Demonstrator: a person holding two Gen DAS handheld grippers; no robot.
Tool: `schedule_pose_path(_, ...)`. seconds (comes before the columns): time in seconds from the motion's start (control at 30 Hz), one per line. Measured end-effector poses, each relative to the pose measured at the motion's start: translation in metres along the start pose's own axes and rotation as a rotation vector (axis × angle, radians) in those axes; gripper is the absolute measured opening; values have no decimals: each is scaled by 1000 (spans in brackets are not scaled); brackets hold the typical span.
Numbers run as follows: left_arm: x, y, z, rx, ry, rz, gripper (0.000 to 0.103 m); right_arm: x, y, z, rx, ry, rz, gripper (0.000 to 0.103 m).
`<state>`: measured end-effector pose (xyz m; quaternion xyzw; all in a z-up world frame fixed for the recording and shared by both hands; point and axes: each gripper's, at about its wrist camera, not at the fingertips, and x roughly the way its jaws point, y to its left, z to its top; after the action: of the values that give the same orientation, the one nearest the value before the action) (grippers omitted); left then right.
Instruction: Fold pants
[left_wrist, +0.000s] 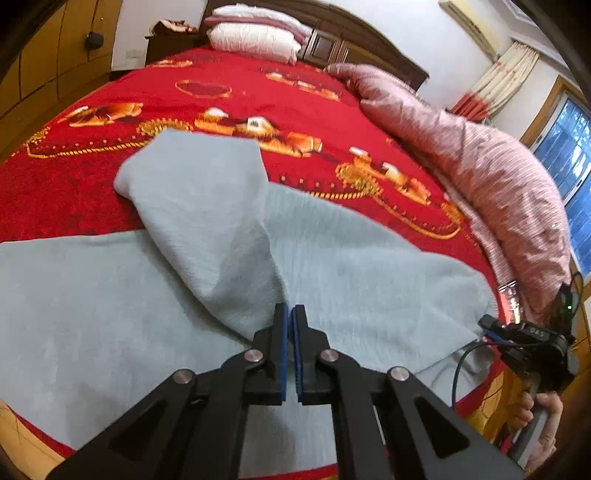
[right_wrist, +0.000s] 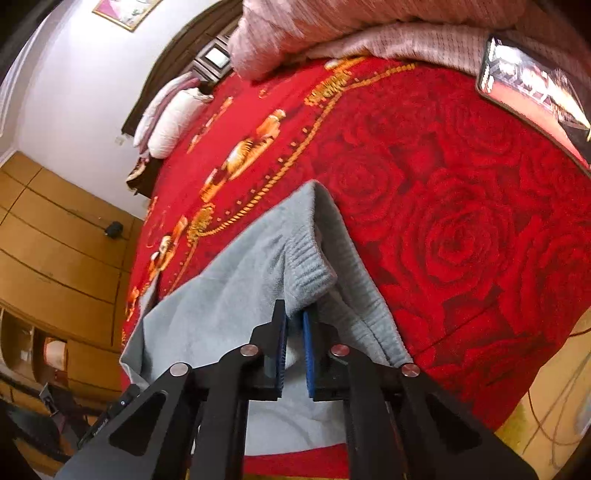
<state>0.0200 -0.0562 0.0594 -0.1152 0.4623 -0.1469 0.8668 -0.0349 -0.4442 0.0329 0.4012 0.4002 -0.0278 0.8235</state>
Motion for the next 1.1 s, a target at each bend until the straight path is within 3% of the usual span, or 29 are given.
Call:
schedule_pose_path(0.33,-37,8,-6,-4,-93,3,2,-33,11,-18,-50,-44,45,6)
schedule_pose_path(0.7,-55,12,-35,16,-101,0,2,-49,-9,-44,-23,-64,37,6)
schedule_pose_path(0.83,-56,14,-45,11,-90,-1,2,-42,-19,-46,16,-32,33,6)
schedule_pose_path(1.0,-50,19,-47,-7,-50,-22,2,-31,-31,-45,85,4,28,23)
schedule_pose_path(1.1,-44,22,-48,-24,-29,-16,4,-25,-36,-44,100,9,28,23)
